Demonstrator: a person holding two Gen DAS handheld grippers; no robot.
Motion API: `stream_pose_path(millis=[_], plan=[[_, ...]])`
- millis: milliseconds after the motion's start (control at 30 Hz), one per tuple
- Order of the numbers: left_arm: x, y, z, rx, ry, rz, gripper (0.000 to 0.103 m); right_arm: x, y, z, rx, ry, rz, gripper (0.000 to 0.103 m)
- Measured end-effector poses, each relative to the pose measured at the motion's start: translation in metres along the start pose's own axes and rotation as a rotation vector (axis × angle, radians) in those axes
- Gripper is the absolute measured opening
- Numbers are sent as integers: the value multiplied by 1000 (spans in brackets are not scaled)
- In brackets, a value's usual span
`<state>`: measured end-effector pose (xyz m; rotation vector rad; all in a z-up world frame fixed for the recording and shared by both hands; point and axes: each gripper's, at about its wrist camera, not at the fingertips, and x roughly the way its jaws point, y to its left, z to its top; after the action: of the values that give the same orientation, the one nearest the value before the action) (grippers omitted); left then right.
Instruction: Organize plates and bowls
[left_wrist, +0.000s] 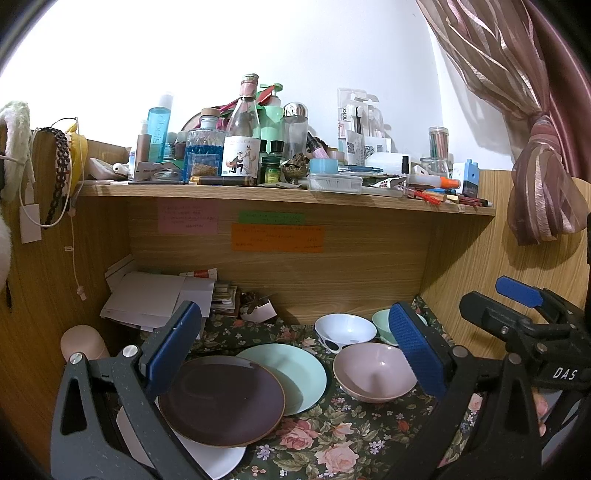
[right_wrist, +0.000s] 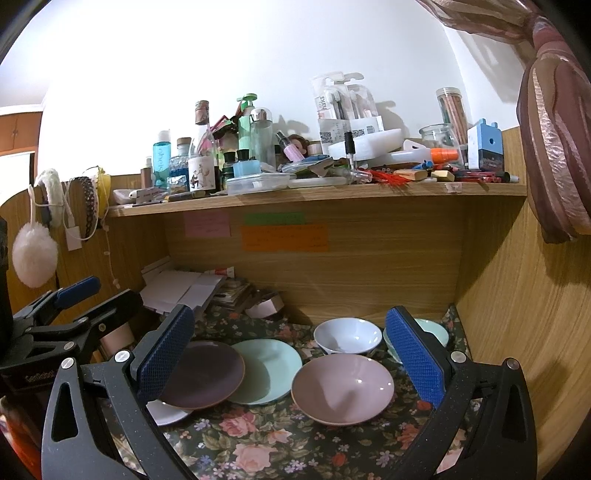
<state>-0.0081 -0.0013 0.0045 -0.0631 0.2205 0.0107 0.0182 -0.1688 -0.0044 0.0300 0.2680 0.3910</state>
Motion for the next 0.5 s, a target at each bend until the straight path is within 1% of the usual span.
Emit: stream_pose_path(millis=[500], plan=[[3,-1,-2,-6,11,-5,103,4,2,-2,3,9,6,103]])
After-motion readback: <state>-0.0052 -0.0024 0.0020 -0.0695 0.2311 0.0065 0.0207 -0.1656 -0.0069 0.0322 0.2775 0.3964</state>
